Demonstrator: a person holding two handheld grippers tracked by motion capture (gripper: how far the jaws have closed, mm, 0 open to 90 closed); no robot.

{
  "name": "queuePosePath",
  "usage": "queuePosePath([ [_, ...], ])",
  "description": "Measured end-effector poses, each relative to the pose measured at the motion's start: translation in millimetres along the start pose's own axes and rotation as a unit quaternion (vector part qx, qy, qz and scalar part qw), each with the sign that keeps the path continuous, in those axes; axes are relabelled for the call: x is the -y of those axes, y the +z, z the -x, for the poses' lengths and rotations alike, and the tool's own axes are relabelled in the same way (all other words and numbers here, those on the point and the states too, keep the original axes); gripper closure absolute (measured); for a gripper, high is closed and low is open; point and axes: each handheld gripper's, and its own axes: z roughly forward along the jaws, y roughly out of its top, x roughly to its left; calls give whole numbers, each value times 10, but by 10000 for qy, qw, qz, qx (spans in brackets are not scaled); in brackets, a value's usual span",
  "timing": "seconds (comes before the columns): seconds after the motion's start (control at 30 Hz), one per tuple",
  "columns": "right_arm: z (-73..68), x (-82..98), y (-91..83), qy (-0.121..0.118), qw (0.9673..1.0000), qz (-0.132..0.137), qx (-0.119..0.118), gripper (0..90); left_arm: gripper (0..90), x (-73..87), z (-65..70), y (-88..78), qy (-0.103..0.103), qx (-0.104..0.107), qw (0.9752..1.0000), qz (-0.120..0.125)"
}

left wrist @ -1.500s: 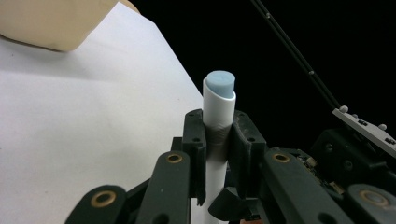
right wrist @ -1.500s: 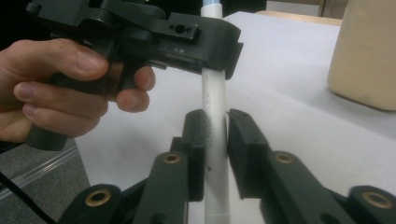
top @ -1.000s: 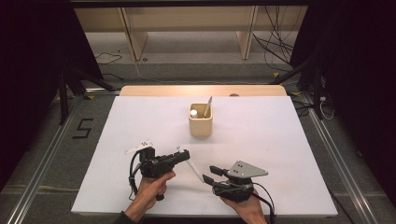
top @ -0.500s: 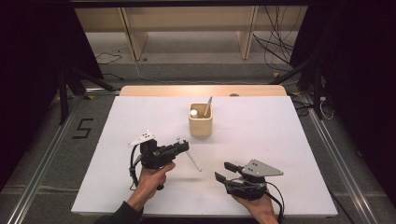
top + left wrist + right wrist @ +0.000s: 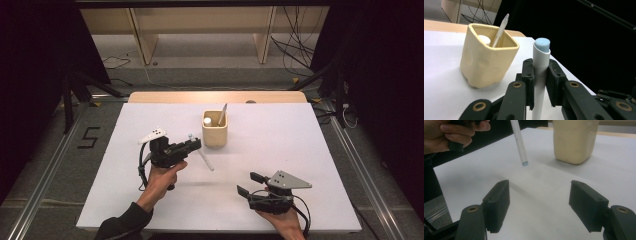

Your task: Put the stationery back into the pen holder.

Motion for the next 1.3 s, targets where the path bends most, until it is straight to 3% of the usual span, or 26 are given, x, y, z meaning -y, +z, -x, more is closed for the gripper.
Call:
queuePosePath([
  [0.7,105,80,-132,81,9998,-4,179,278,778,-305,-64,186,16,-143,9999,78],
  [1.3,99,103,-128,61,9998,-52,157,265,778,-566,-71,379,-12,-164,9997,206],
])
